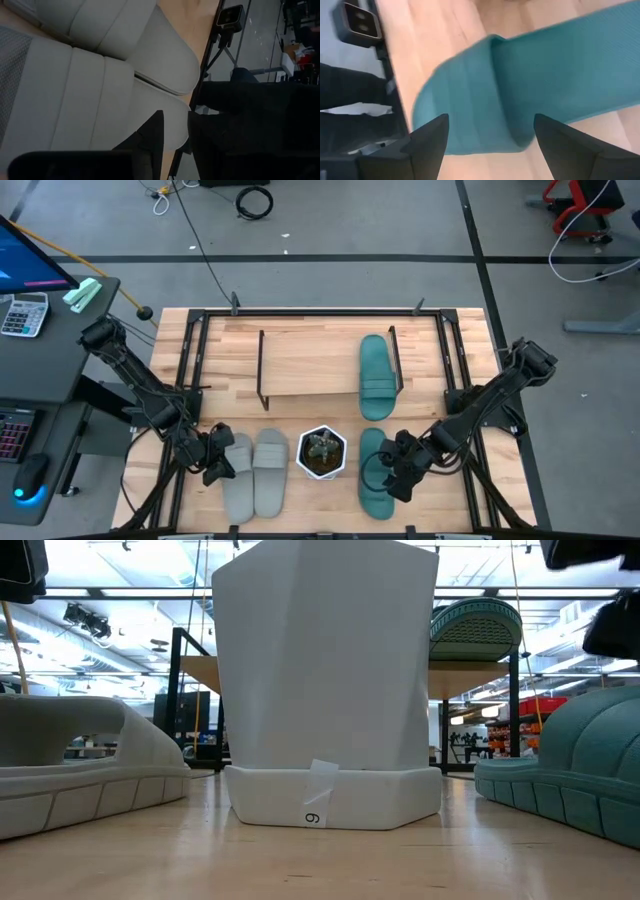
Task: Pick and place slides into the shelf
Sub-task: Put the green slide on the shelf
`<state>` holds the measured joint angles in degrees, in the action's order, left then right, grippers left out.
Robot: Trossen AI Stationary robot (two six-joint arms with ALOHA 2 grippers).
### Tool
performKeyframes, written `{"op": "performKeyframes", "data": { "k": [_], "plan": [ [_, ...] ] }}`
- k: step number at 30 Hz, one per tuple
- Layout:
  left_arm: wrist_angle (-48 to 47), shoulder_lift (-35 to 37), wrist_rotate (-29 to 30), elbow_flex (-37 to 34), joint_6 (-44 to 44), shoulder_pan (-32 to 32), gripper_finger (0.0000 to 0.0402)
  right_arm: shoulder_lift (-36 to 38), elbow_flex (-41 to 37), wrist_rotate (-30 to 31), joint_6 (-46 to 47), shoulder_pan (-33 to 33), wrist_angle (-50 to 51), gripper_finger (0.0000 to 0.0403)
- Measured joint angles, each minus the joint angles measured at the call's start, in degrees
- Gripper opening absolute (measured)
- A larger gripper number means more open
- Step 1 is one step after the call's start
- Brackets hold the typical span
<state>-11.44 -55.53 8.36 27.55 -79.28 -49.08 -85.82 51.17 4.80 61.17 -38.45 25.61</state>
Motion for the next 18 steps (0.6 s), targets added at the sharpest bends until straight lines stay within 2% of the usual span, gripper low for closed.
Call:
{"op": "performKeyframes", "data": {
  "k": [10,18],
  "plan": [
    [0.0,0.0,0.0,0.0,-0.1,0.0,0.0091,0.0,-4.3,-1.2,0.2,0.5,-8.8,0.0298],
    [0.0,0.0,0.0,0.0,-0.1,0.0,0.0094,0.0,-5.8,-1.2,0.4,0.5,-8.9,0.0293]
  ]
}}
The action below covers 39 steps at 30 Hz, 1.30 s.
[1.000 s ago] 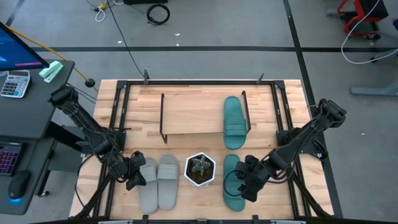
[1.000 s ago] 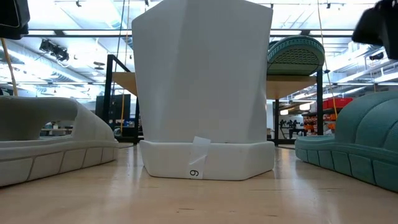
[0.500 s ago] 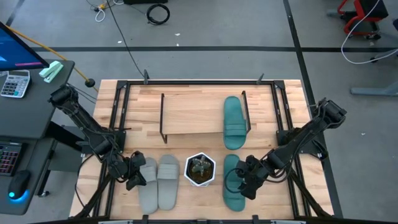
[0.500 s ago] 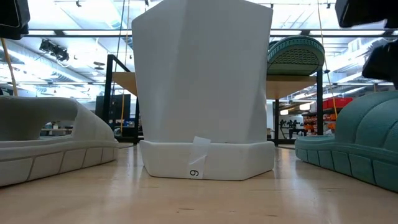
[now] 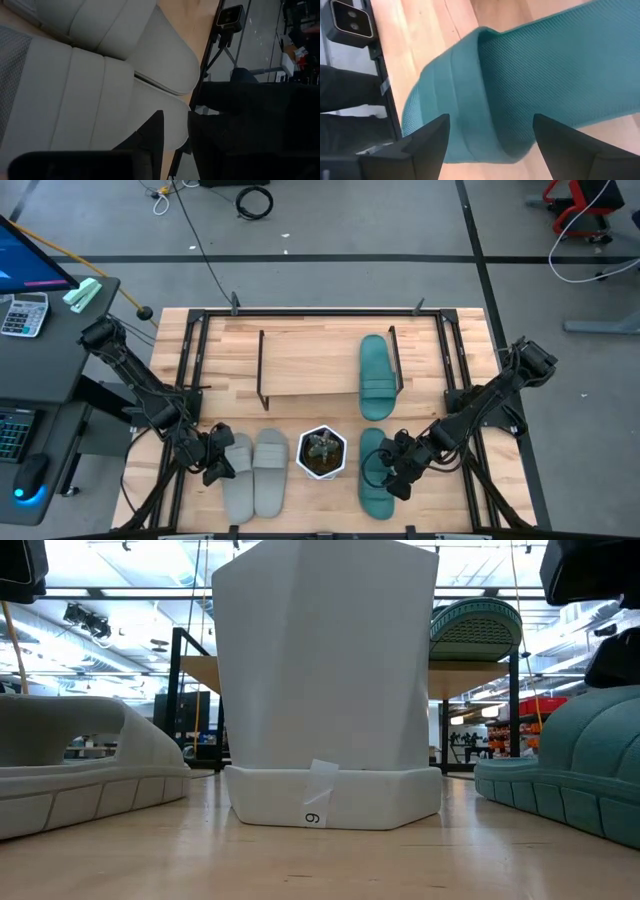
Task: Pick and place slides into the shelf
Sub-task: Put the green slide on the shelf
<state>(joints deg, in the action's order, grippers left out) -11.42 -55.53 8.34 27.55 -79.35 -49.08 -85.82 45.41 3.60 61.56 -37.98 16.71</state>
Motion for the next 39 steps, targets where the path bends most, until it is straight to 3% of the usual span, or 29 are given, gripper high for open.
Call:
{"op": "performKeyframes", "data": {
  "k": [10,14,18,26,34,39],
  "plan": [
    [0.0,0.0,0.0,0.0,0.0,0.0,0.0085,-2.6,0.0,-1.1,1.1,-0.4,-4.4,0.0291],
    [0.0,0.0,0.0,0.0,-1.0,0.0,0.0087,-5.1,0.0,-2.6,2.3,-0.4,-7.1,0.0269],
    [0.0,0.0,0.0,0.0,-1.1,0.0,0.0091,-5.7,0.0,-3.3,2.8,-0.4,-8.2,0.0207],
    [0.0,0.0,0.0,0.0,-1.0,0.0,0.0081,-2.8,0.0,-7.7,2.7,-0.4,-8.1,0.0019],
    [0.0,0.0,0.0,0.0,-1.0,0.0,0.0085,-2.6,1.2,-15.5,4.5,-1.1,-7.6,0.0012],
    [0.0,0.0,0.0,0.0,-1.0,0.0,0.0085,-2.6,4.5,-17.0,4.3,-2.3,-6.0,0.0014]
  ]
}}
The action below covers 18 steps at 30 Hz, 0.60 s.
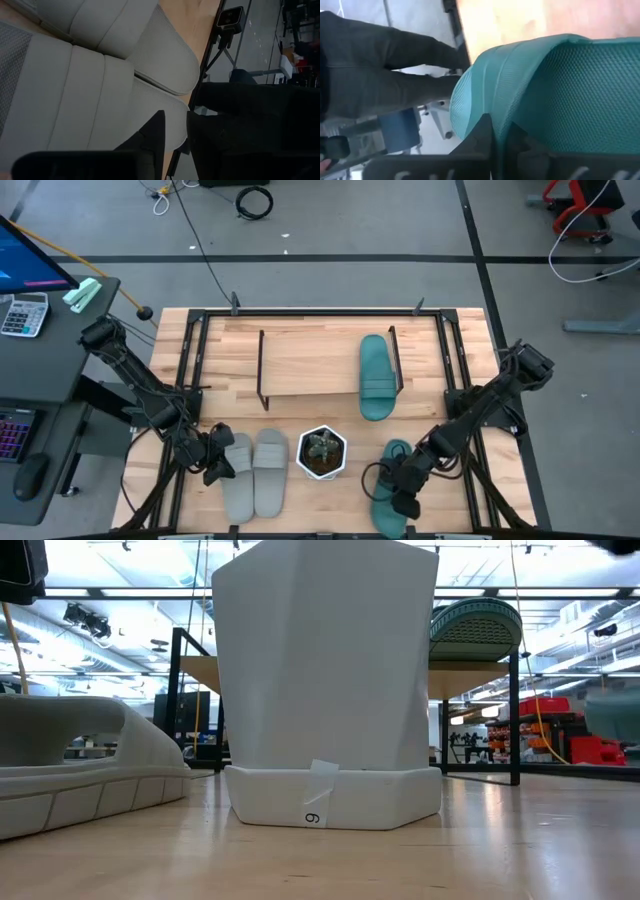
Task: Pick and place slides into the shelf
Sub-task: Put the green slide on the shelf
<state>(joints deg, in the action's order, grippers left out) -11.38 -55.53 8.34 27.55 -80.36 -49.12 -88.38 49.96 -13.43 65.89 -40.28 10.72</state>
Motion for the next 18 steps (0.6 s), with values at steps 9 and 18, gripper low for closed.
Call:
{"op": "performKeyframes", "data": {
  "k": [9,18],
  "plan": [
    [0.0,0.0,0.0,0.0,0.0,0.0,0.0080,0.0,9.4,-1.7,-0.6,-2.9,7.5,0.0010],
    [0.0,0.0,0.0,0.0,0.0,0.0,0.0080,0.0,24.1,-1.5,-7.8,-2.4,28.6,0.0009]
  ]
}}
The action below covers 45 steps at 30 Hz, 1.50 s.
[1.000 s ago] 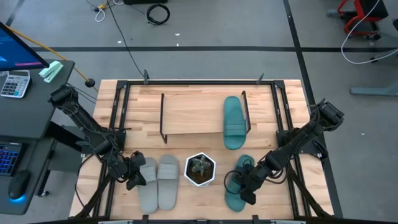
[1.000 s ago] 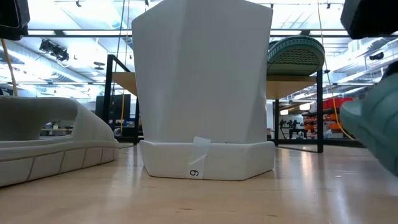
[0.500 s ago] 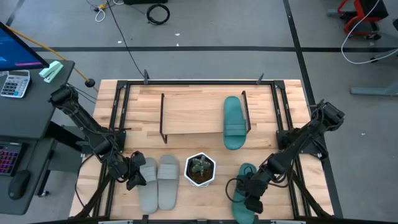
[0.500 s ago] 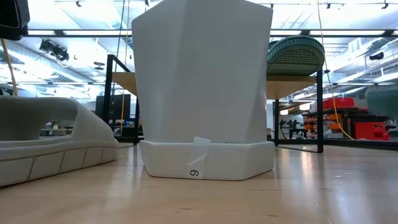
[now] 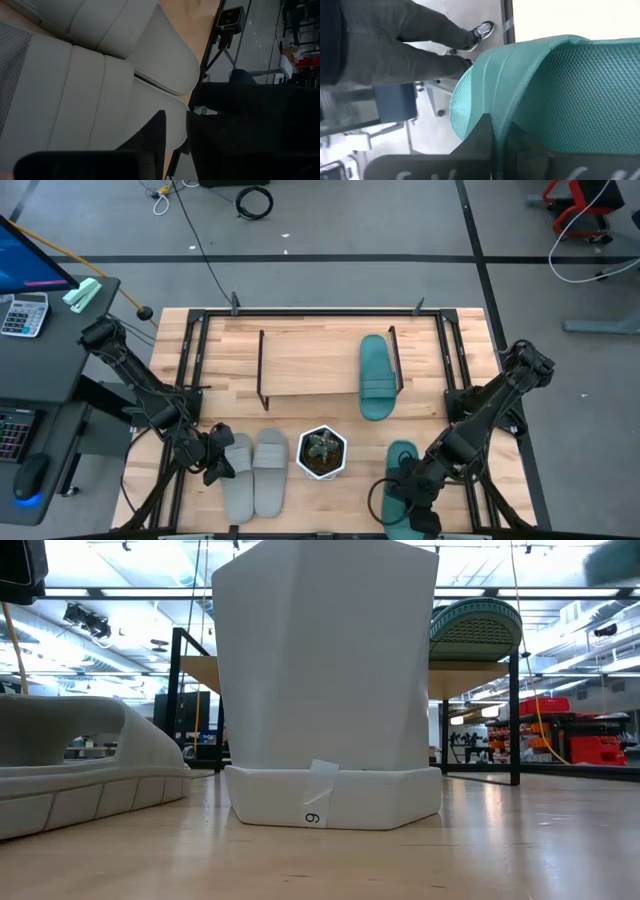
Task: Pick and place slides into the shelf
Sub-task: Put the green slide on the shelf
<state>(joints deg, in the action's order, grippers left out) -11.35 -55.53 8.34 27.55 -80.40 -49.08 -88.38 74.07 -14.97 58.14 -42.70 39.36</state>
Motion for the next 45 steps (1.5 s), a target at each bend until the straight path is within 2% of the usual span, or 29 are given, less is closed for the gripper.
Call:
{"op": "performKeyframes", "data": {
  "k": [9,19,30,45],
  "plan": [
    [0.0,0.0,0.0,0.0,0.0,0.0,0.0079,0.1,12.6,1.7,-10.4,6.3,16.1,0.0009],
    [0.0,0.0,0.0,0.0,-0.4,0.0,0.0077,0.1,22.2,4.2,-21.0,14.9,33.5,0.0009],
    [0.0,0.0,0.0,0.0,-0.4,0.0,0.0082,0.1,25.8,6.0,-30.6,24.3,38.5,0.0009],
    [0.0,0.0,1.1,0.0,-0.1,0.0,0.0077,0.1,25.9,5.0,-45.3,42.0,35.4,0.0009]
  ]
}}
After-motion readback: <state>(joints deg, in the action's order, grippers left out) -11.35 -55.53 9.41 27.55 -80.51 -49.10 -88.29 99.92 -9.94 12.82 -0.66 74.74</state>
